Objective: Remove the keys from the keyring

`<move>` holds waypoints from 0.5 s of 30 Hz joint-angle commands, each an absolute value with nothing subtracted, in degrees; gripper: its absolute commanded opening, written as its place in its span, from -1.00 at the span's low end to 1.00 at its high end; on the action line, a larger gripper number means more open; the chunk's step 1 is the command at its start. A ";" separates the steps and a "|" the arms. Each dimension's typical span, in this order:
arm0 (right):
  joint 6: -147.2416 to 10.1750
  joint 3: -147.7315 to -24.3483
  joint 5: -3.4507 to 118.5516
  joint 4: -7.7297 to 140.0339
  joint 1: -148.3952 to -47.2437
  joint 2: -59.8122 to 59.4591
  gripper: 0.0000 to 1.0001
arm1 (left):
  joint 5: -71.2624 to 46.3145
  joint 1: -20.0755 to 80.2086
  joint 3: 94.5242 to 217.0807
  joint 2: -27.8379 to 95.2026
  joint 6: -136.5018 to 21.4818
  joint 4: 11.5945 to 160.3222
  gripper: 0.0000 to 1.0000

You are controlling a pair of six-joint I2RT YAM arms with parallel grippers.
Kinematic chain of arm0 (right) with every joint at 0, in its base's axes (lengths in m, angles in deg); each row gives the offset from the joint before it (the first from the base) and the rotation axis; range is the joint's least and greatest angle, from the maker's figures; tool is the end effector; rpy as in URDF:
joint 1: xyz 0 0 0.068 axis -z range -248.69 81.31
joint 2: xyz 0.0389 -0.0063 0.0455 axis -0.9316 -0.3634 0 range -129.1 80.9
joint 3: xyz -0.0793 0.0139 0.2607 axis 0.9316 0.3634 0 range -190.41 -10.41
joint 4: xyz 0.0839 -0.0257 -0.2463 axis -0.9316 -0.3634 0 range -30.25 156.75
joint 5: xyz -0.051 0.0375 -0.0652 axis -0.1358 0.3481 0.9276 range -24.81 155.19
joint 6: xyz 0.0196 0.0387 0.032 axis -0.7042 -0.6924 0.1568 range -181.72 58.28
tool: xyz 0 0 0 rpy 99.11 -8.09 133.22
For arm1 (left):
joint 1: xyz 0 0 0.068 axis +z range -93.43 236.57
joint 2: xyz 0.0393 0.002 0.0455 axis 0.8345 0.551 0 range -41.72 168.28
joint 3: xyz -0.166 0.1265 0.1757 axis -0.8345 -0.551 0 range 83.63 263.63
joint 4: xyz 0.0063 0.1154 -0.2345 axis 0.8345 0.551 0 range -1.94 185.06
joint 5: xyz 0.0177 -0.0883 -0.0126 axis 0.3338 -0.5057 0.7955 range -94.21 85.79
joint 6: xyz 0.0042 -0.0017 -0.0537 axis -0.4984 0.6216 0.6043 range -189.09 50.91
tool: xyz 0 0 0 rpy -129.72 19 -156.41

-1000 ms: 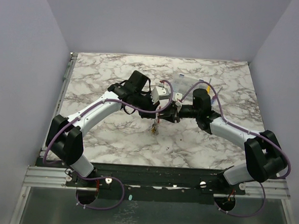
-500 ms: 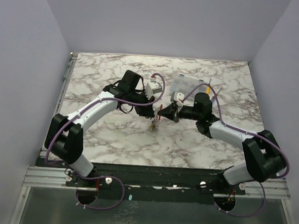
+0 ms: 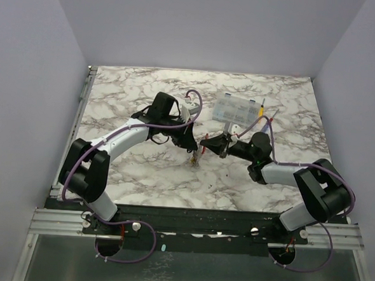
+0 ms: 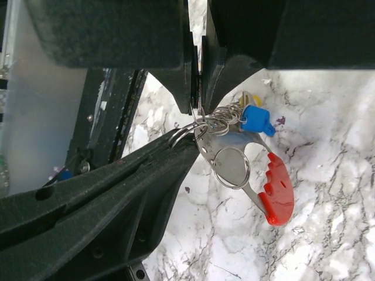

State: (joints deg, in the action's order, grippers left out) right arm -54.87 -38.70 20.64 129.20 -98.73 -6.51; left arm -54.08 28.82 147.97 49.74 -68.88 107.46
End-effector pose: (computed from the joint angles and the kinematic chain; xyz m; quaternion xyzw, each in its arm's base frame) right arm 0.2337 0.1641 0.2036 -0.4625 0.5151 0.3901 0.6071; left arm 0.2872 -0.1818 0.2488 0.3521 0.7809 -0.4612 0.2313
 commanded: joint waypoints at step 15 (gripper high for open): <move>-51.02 -35.58 18.27 134.03 -99.27 -5.48 -0.38 | -50.74 29.32 150.16 47.57 -73.42 110.18 -1.00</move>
